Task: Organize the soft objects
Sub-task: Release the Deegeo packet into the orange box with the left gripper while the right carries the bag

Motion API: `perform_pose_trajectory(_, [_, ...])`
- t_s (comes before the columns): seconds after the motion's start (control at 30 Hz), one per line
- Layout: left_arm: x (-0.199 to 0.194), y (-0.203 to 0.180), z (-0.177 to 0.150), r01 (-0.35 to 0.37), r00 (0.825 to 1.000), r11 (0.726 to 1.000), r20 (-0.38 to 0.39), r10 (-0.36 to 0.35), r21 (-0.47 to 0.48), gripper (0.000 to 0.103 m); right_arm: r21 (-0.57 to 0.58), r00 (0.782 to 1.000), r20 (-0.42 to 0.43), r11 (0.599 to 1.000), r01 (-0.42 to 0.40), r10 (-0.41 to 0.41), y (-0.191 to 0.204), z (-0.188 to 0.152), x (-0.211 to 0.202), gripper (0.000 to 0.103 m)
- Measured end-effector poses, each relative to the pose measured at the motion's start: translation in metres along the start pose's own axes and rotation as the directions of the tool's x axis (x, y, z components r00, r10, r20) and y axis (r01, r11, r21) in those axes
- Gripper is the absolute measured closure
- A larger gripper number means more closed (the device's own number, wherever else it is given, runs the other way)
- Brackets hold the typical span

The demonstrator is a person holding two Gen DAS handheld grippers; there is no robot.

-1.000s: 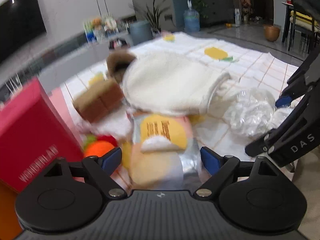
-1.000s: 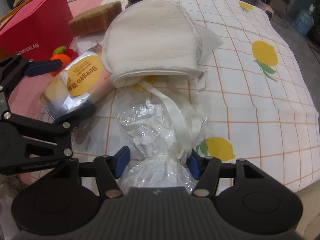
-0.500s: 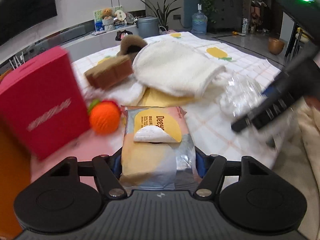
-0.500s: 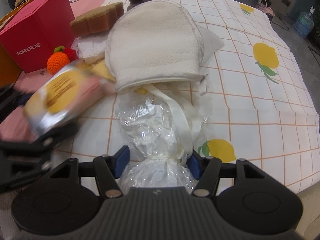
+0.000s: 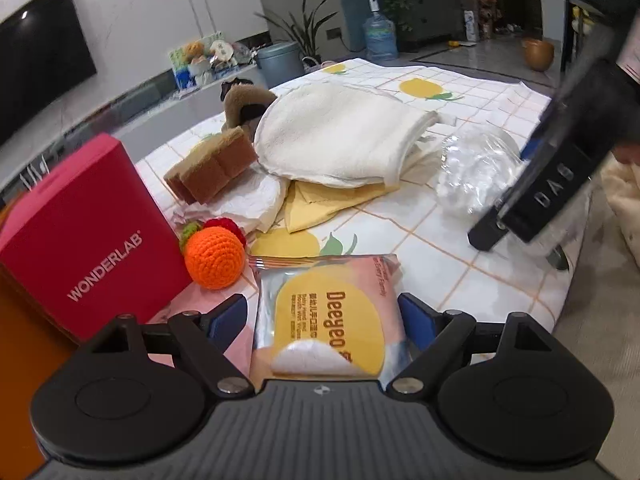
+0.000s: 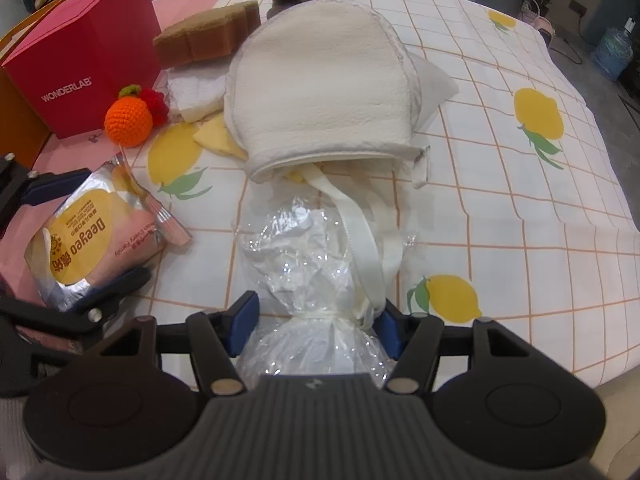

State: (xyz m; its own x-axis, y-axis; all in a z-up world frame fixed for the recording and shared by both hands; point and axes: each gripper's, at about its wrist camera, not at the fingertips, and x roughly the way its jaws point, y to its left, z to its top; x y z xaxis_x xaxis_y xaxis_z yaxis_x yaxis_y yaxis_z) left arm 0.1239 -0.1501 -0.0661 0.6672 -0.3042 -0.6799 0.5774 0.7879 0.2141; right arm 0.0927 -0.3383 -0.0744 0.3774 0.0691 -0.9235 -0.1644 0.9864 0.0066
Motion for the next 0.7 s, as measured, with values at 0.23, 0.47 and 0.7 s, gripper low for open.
perform_pose_trajectory(0.23, [0.003, 0.017, -0.003, 0.080, 0.996, 0.986, -0.031, -0.085, -0.146, 0.025, -0.002, 1.000, 0.001, 1.000, -0.003, 0.003, 0.000, 0.000, 0.000, 0.041])
perform_pose_trajectory(0.47, [-0.002, 0.019, 0.001, 0.053, 0.997, 0.979, -0.052, -0.064, -0.196, 0.038, -0.007, 1.000, 0.015, 1.000, 0.021, -0.021, 0.005, -0.003, -0.003, 0.050])
perform_pose_trajectory(0.7, [-0.044, 0.042, 0.003, 0.046, 0.999, 0.952, 0.003, -0.047, -0.303, 0.039, 0.046, 0.994, 0.083, 0.996, 0.071, -0.074, 0.008, -0.016, -0.030, 0.052])
